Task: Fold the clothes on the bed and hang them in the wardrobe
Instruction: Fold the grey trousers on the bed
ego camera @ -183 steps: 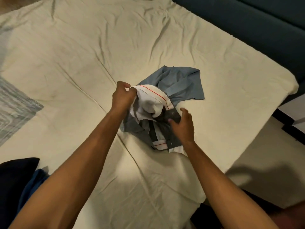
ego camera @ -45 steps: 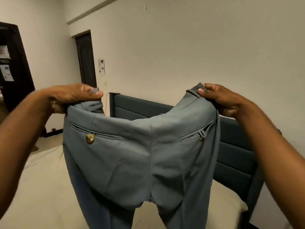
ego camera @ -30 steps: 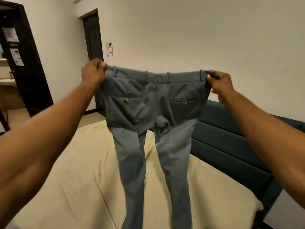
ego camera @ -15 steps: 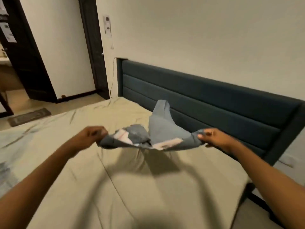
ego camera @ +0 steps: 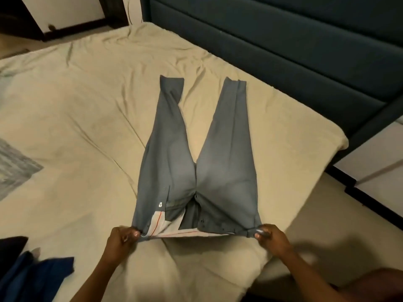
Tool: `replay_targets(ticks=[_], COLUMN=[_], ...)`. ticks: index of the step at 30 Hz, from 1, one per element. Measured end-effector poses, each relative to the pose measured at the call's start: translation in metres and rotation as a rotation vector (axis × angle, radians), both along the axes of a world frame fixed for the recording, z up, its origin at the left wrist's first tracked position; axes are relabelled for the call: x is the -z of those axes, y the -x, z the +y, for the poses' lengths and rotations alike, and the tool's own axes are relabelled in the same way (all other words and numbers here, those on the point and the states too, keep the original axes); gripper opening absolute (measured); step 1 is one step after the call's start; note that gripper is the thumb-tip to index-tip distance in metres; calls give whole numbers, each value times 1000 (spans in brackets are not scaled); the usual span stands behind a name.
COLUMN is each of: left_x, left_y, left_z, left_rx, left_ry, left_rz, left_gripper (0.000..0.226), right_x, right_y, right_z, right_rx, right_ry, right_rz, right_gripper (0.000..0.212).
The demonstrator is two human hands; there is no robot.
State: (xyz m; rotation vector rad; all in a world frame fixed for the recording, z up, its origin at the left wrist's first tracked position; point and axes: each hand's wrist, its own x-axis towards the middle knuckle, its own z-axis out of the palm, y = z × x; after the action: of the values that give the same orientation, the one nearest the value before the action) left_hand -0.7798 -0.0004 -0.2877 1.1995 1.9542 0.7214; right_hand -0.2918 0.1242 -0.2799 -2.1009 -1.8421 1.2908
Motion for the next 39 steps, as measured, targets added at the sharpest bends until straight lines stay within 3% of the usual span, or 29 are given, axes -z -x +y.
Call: replay_targets(ticks=[2,5,7,9,11,15,18,21,23,25,28,31,34,35,39], left_x=[-3,1,2,-5,-13,-19,-10,-6,-7,-8,3,9,3,-1,2], left_y=[-10,-20,-21,-24,-32,-54,-65,-75,-79,-84,-92,-98,-100,-102,-106], left_z=[-6,-13,-13,-12,-12,2,20,35,41,40,22,10,14,17,21], left_rx=[-80,-277,-326,-300,-267,-89,-32,-121,-120,57,538,780,766,740,532], left_ry=[3,191,230,282,296,195,183,195,128,7,-157,-21,43,4,-280], left_rz=[-79,-163,-117,69,263,456,404,249,194,241,505,626,519,485,445], left_gripper=[30,21,15,26,32,37,42,50,43,30,40,38,27,23,15], right_x=[-14,-31,-36,-36,-35,-26,-17,-3,2,7,11,10,9,8,0], right_y=[9,20,26,33,43,63,87,102,104,103,97,91,89,90,90], right_z=[-2,-4,-6,-9,-14,-29,-36,-42,-43,-42,-42,-45,-48,-49,-52], right_rx=[41,215,292,295,199,-254,-482,-657,-688,-653,-654,-671,-569,-483,73], right_ry=[55,211,262,216,86,-253,-456,-486,-473,-494,-566,-616,-552,-526,-377], right_rz=[38,131,132,90,10,-458,-518,-553,-581,-575,-542,-506,-511,-487,-412], right_gripper=[7,15,19,36,44,47,52,53,54,48,43,37,19,26,32])
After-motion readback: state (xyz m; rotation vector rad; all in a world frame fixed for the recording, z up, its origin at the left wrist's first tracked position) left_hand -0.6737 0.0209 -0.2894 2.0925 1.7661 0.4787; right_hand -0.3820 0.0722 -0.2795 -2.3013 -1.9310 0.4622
